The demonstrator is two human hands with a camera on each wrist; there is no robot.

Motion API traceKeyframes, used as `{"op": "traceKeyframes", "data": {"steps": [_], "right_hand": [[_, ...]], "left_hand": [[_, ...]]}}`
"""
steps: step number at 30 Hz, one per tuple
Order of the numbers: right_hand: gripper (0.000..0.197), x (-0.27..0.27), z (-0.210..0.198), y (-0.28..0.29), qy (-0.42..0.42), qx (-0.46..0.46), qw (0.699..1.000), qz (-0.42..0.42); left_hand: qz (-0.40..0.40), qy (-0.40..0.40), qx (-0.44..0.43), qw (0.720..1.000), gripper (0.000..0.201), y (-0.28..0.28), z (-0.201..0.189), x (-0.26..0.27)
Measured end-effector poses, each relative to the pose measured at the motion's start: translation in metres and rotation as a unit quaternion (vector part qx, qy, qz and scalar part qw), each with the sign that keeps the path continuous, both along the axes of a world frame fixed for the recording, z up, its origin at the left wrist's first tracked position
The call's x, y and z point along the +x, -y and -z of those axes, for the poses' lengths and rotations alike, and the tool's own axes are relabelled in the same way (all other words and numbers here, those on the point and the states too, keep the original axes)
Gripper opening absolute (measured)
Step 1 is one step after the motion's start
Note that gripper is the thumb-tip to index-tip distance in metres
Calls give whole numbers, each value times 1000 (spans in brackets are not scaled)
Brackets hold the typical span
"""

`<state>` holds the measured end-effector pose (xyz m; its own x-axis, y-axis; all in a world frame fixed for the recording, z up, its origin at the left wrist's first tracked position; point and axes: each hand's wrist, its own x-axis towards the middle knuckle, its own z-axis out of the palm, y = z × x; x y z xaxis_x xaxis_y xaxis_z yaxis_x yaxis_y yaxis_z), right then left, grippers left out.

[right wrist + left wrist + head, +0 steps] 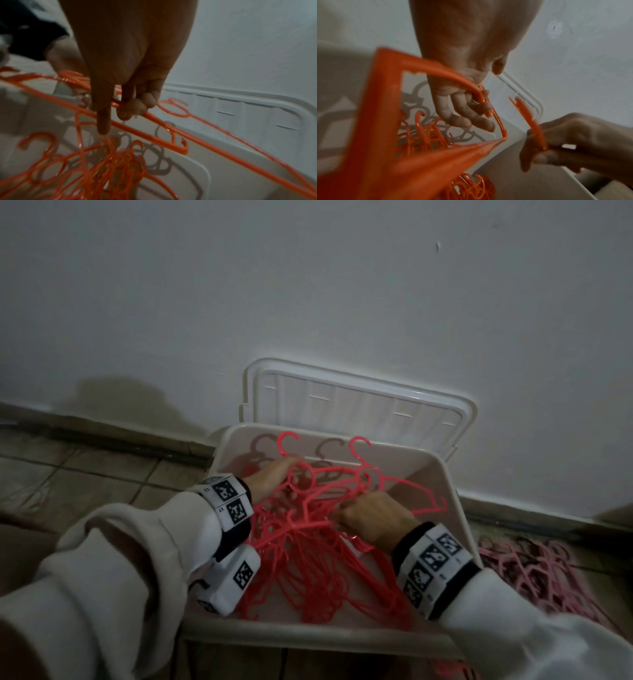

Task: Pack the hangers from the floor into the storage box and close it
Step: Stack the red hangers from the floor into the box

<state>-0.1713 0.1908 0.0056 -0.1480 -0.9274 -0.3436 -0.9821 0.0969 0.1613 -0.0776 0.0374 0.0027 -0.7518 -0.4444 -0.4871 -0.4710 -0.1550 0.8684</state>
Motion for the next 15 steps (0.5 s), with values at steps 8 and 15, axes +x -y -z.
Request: {"op": "traceKeyframes", "data": {"steps": [8, 15], "right_hand": [[16, 38, 5, 28, -56, 7, 996, -72], [30, 44, 29, 37, 94, -13, 995, -5]], "left_hand": [[150, -39, -56, 986, 24, -14, -1, 1], [119, 9, -176, 977, 19, -3, 5, 0]]}}
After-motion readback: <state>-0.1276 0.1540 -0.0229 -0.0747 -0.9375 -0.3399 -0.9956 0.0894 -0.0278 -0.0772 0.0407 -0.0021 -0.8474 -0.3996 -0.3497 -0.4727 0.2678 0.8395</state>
